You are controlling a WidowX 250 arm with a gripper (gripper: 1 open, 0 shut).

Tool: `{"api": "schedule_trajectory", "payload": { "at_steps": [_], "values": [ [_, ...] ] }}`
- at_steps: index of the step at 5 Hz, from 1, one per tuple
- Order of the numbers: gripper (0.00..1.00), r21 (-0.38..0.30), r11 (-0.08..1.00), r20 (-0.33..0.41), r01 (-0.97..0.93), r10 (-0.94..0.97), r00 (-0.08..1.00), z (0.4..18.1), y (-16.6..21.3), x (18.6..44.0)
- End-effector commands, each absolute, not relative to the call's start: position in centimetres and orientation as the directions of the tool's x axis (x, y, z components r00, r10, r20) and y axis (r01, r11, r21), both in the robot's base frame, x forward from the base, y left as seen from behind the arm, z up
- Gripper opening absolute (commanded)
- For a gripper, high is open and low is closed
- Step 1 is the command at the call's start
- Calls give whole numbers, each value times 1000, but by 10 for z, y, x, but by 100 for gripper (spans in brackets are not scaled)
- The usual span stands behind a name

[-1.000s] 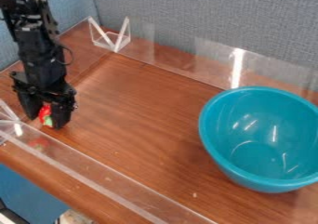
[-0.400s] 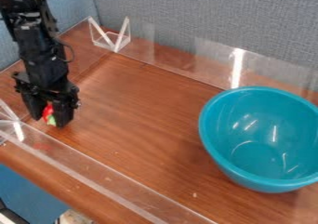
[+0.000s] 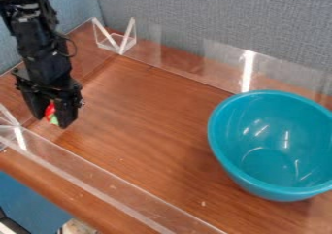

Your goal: Put the strawberry in the blue bowl

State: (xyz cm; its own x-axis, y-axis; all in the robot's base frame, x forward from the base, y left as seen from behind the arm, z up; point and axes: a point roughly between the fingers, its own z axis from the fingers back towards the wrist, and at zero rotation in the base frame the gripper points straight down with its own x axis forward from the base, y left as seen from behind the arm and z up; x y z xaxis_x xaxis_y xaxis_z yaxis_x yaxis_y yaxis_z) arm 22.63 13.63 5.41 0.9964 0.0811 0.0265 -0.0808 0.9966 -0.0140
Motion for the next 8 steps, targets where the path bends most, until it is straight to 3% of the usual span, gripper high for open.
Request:
{"api": "schedule_trajectory", "payload": {
  "at_steps": [1,2,3,5,6,7,8],
  "values": [
    [0,18,996,92,-82,80,993,68,139,230],
    [0,18,997,99,-79,77,992,69,139,229],
    [0,11,998,148,-67,65,987,97,126,230],
    [0,-15,1000,307,9,-4,952,182,75,252],
    [0,-21,998,316,62,-52,947,184,32,257],
    [0,-14,996,293,83,-75,953,173,17,249],
    [0,-5,995,283,98,-92,955,175,9,239]
  ]
}}
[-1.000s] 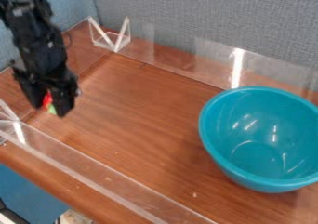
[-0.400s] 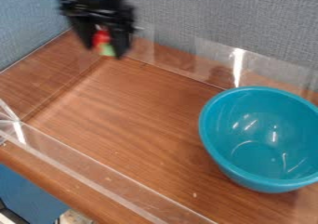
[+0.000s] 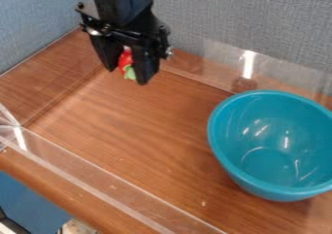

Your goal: Put the strawberry in the blue bowl

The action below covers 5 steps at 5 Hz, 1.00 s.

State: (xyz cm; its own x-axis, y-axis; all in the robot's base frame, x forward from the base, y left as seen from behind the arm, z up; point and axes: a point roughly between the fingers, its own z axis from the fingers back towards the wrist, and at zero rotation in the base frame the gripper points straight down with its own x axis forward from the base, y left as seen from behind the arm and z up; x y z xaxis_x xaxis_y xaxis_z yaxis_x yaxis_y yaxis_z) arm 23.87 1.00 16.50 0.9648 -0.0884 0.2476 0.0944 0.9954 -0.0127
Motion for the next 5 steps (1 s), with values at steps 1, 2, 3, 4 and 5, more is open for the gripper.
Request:
{"api": "schedule_trajectory", "payload": {
  "at_steps": [1,2,3,4,5],
  "values": [
    [0,-2,996,270,94,-90,959,174,12,235],
    [0,3,996,260,87,-85,962,175,16,232],
    [0,8,996,249,85,-84,965,173,18,231],
    [0,11,997,240,76,-76,968,171,24,231],
    [0,16,998,232,64,-66,970,170,31,229]
  ]
}}
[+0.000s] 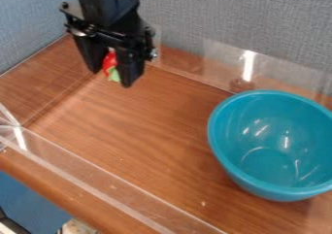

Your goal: Put the strawberry in the blue bowl

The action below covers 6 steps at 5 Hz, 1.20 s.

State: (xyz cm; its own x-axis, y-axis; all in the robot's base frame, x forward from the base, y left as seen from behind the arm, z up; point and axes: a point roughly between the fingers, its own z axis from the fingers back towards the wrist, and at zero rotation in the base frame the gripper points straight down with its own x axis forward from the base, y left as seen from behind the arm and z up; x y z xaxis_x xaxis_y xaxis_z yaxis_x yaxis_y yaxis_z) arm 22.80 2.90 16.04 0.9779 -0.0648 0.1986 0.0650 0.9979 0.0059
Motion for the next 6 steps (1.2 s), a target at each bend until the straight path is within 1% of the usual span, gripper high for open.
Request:
{"api": "schedule_trajectory", "payload": {
  "at_steps": [1,2,6],
  "values": [
    [0,24,999,220,44,-48,974,166,44,226],
    [0,31,999,213,31,-37,976,164,53,224],
    [0,42,996,231,76,-84,969,170,41,227]
  ]
}}
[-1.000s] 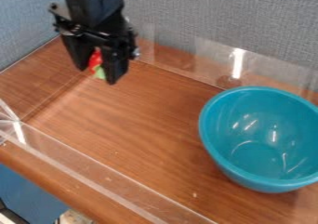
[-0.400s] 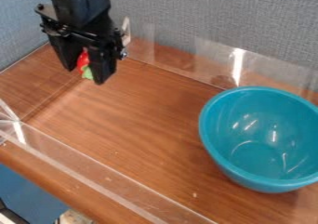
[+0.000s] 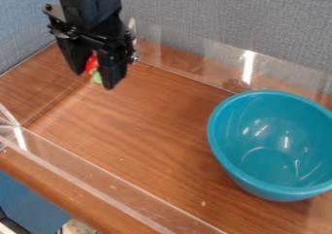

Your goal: Put the strawberry in the blue bowl

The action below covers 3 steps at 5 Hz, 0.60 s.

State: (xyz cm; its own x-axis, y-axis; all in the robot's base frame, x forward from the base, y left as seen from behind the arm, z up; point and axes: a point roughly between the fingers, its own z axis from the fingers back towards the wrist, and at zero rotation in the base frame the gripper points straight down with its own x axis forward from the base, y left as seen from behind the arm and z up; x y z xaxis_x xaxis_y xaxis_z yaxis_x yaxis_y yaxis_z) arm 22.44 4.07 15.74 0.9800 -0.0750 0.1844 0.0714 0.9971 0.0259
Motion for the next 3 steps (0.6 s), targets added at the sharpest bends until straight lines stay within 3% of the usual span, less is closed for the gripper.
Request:
{"api": "schedule_trajectory", "payload": {
  "at_steps": [1,3],
  "values": [
    [0,46,995,236,83,-92,967,173,41,228],
    [0,54,994,248,93,-104,963,179,42,229]
  ]
}}
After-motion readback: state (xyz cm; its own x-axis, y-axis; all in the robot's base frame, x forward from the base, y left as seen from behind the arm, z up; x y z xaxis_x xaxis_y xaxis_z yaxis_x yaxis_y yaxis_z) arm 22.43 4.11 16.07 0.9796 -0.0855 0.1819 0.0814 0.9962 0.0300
